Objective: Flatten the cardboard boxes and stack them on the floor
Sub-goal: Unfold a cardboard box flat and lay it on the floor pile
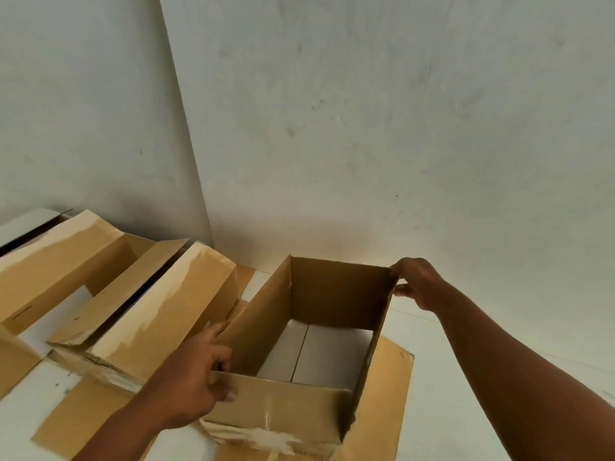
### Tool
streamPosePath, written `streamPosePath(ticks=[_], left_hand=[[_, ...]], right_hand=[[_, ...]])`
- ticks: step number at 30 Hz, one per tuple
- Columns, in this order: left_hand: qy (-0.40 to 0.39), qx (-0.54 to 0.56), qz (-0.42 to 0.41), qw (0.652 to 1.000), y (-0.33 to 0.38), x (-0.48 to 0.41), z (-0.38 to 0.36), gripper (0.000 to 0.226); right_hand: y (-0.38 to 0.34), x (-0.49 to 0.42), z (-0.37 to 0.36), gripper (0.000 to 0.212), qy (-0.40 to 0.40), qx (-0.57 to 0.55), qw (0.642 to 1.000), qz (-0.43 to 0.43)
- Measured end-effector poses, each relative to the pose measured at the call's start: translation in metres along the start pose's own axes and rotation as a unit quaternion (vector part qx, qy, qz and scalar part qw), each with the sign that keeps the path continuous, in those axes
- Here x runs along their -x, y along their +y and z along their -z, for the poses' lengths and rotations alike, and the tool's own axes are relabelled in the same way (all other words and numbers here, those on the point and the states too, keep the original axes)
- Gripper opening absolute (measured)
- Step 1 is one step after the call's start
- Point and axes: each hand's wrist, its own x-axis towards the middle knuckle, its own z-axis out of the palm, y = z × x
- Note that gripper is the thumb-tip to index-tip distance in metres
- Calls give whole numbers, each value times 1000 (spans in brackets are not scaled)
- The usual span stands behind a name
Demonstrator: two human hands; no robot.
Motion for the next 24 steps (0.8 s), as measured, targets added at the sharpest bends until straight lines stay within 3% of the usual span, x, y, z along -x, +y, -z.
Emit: streamPosePath(ticks=[4, 8, 11, 16, 24], left_hand=[[10, 74, -8, 997, -26, 7, 20, 33], [13, 99, -16, 995, -40, 10, 31, 28], [-19, 96, -15, 995, -42, 10, 33, 51], [-54, 53, -92, 993, -10, 5, 34, 126], [45, 123, -173, 976, 80, -32, 45, 152]], right_hand=[[-25, 14, 30, 8, 16, -27, 999, 44], [-57, 37, 55, 18, -56, 22, 992, 115], [-80, 61, 65, 17, -53, 163, 970, 172], [-110, 94, 63, 16, 1, 281, 920, 274], [-144, 135, 47, 25, 64, 281, 890, 354]])
